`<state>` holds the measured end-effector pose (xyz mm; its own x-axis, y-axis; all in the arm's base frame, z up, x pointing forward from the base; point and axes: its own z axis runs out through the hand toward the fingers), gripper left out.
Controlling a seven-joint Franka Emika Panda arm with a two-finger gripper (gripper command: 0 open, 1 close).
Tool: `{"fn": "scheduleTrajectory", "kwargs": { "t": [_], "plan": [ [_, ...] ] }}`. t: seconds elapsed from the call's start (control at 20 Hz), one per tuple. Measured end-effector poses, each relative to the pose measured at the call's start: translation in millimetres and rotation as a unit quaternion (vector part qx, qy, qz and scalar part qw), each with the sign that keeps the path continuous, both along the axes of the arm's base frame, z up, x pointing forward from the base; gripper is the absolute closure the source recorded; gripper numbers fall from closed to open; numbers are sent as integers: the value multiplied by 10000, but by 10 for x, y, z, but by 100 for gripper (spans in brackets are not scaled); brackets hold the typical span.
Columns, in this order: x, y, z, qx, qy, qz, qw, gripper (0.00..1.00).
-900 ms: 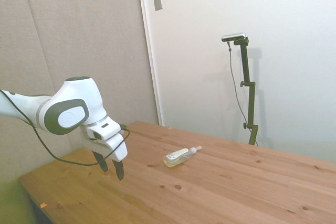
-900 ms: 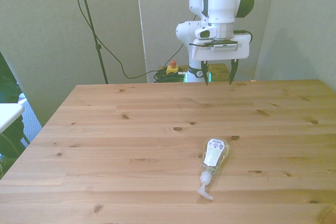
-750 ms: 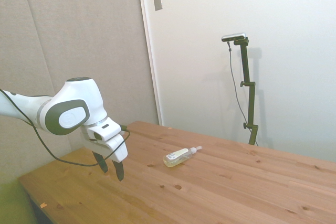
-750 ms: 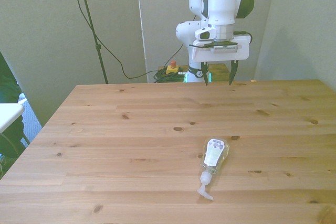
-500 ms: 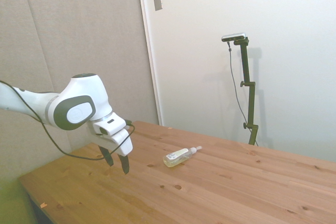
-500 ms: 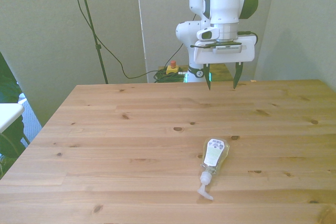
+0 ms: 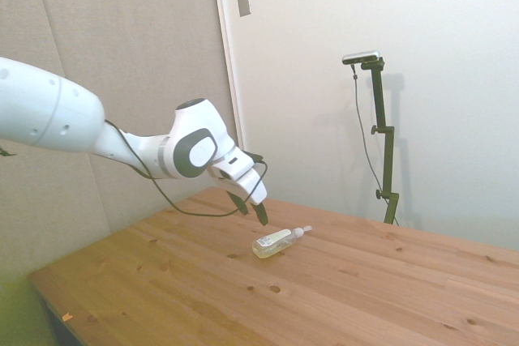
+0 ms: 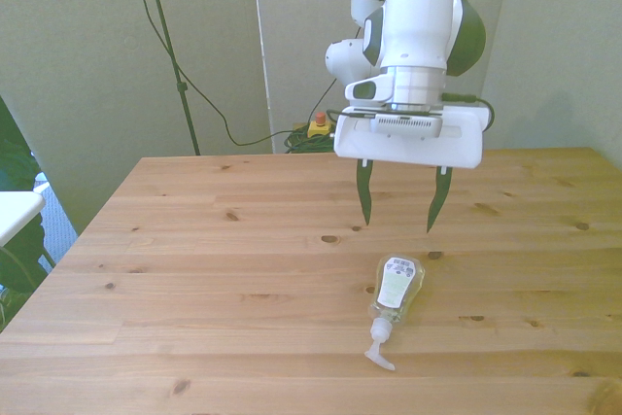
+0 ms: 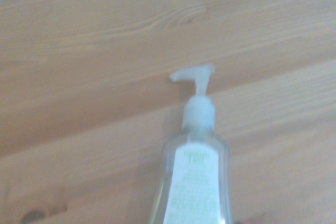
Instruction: Stand the sanitizer
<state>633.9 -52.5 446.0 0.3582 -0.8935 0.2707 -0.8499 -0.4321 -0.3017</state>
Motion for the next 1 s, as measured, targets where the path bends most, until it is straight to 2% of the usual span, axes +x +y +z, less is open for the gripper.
{"fn": "scheduleTrajectory", "kwargs": {
  "t": [0.25, 0.6, 0.9, 0.95, 1.0],
  "plan": [
    [477, -157, -293, -36, -99, -275, 9996, 0],
    [966, -251, -659, 79, -181, -495, 9986, 0],
    [1177, -265, -919, 148, -59, -565, 9983, 0],
    [1184, -268, -928, 156, -36, -570, 9982, 100],
    [1185, -268, -934, 157, -13, -567, 9983, 100]
  ]
}}
